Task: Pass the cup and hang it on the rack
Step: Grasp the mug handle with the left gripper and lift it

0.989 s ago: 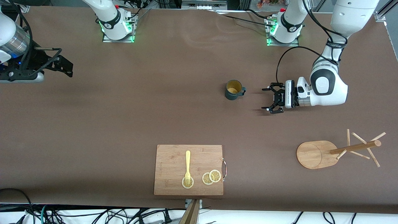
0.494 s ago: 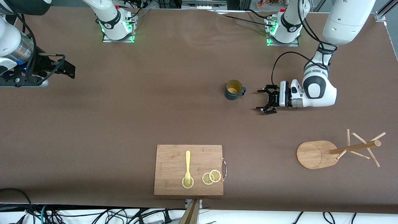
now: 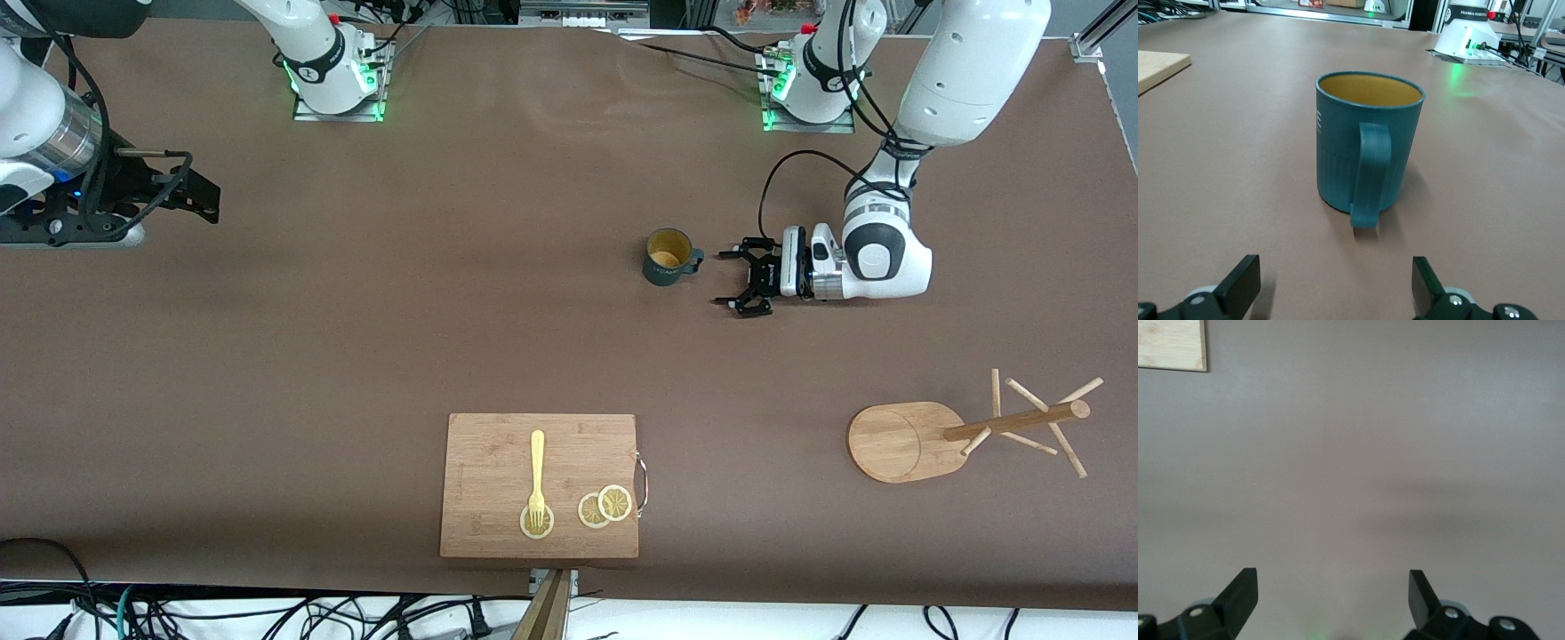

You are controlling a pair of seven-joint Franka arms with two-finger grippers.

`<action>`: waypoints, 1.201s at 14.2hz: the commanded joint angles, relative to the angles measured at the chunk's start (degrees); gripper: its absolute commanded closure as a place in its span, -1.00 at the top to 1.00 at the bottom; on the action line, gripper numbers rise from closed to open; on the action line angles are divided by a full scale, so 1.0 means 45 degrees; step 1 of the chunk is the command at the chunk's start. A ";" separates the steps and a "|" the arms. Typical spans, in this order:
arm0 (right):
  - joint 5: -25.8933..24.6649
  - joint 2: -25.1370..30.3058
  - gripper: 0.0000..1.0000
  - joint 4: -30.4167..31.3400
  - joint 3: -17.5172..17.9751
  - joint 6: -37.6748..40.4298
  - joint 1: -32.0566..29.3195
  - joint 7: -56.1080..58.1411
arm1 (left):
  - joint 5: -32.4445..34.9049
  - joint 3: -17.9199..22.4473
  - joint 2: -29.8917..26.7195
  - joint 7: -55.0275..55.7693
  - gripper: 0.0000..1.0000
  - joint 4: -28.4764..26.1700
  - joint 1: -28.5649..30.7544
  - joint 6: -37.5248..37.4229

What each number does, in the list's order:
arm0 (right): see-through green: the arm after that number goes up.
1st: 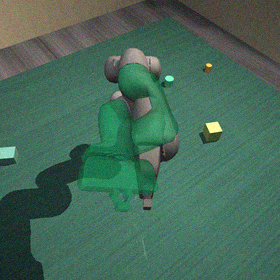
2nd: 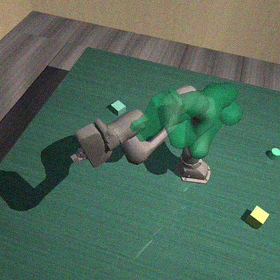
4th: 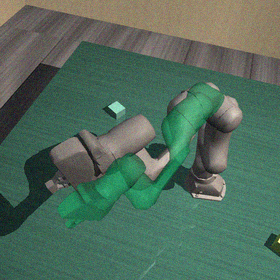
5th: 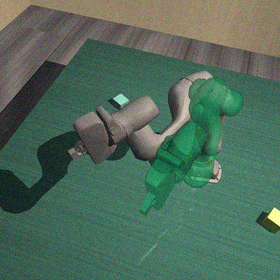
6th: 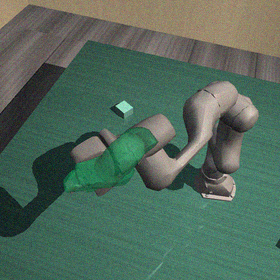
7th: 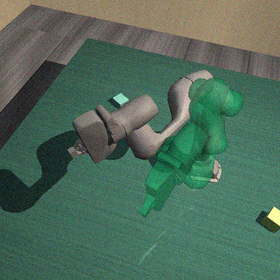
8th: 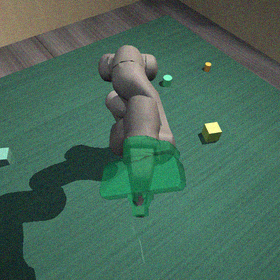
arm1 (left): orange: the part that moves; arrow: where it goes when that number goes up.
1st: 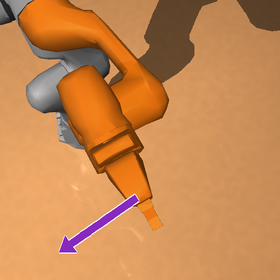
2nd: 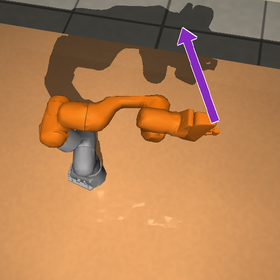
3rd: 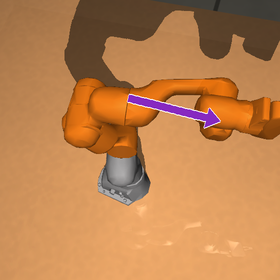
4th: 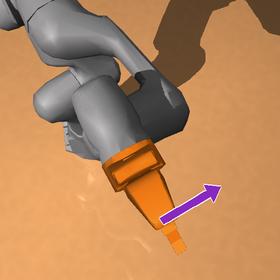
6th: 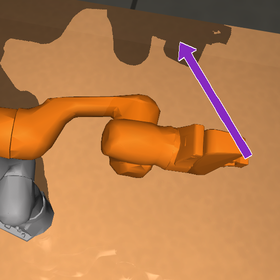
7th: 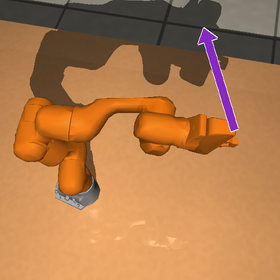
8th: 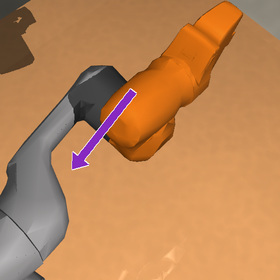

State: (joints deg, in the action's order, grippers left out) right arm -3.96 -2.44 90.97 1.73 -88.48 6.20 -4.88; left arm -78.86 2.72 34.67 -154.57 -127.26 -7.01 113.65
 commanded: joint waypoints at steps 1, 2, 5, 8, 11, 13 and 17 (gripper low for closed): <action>0.0196 0.0055 1.00 -0.0196 -0.0013 -0.0085 0.0086 0.0126 | -0.0796 0.0041 0.0185 -0.1297 1.00 -0.0078 -0.0374 -0.0157; 0.0196 0.0055 1.00 -0.0196 -0.0013 -0.0085 0.0086 0.0107 | -0.0874 0.0041 0.0185 -0.1297 1.00 -0.0078 -0.0394 -0.0157; 0.0196 0.0055 1.00 -0.0196 -0.0013 -0.0124 0.0086 0.0087 | -0.1263 0.0022 0.0185 -0.1277 1.00 -0.0098 -0.0667 -0.0157; 0.0196 0.0055 1.00 -0.0196 -0.0013 -0.0280 0.0086 0.0126 | -0.1655 -0.0037 0.0166 -0.1238 1.00 -0.0351 -0.0765 -0.0157; 0.0196 0.0055 1.00 -0.0196 -0.0013 -0.0300 0.0086 0.0126 | -0.1870 -0.0193 0.0185 -0.1277 1.00 -0.0371 -0.0863 -0.0157; 0.0196 0.0055 1.00 -0.0196 -0.0013 -0.0280 0.0086 0.0126 | -0.2084 -0.0213 0.0185 -0.1277 1.00 -0.0391 -0.0999 -0.0177; 0.0196 0.0055 1.00 -0.0196 -0.0033 -0.0280 0.0086 0.0126 | -0.2105 -0.0193 0.0166 -0.1316 0.40 -0.0566 -0.1097 -0.0177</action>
State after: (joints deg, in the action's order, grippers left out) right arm -3.95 -2.45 90.65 1.81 -89.77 6.41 -4.87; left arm -85.90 1.50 35.70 -155.42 -128.29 -11.53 113.55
